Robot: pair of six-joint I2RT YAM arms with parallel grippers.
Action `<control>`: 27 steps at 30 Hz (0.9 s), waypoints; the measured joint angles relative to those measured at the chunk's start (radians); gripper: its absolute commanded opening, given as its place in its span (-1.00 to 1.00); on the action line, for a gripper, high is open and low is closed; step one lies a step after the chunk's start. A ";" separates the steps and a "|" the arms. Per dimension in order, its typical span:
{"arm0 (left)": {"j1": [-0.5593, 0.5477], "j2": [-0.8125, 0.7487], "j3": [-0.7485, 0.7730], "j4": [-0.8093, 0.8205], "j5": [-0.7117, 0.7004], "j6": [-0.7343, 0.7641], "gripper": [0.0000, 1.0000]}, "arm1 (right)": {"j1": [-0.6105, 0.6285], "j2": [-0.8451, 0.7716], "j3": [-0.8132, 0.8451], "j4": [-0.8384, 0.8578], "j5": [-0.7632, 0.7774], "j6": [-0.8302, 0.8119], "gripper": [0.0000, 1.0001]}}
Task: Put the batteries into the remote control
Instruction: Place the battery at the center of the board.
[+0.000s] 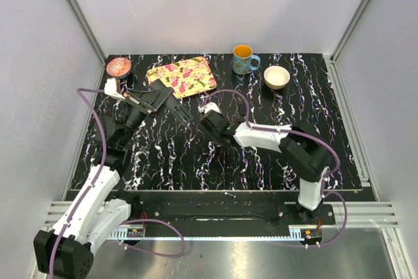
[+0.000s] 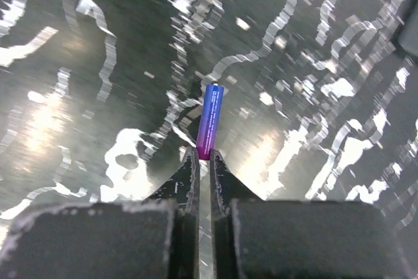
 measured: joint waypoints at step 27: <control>0.000 0.062 -0.193 0.076 0.056 -0.018 -1.00 | -0.022 -0.106 -0.117 -0.154 0.040 0.246 0.28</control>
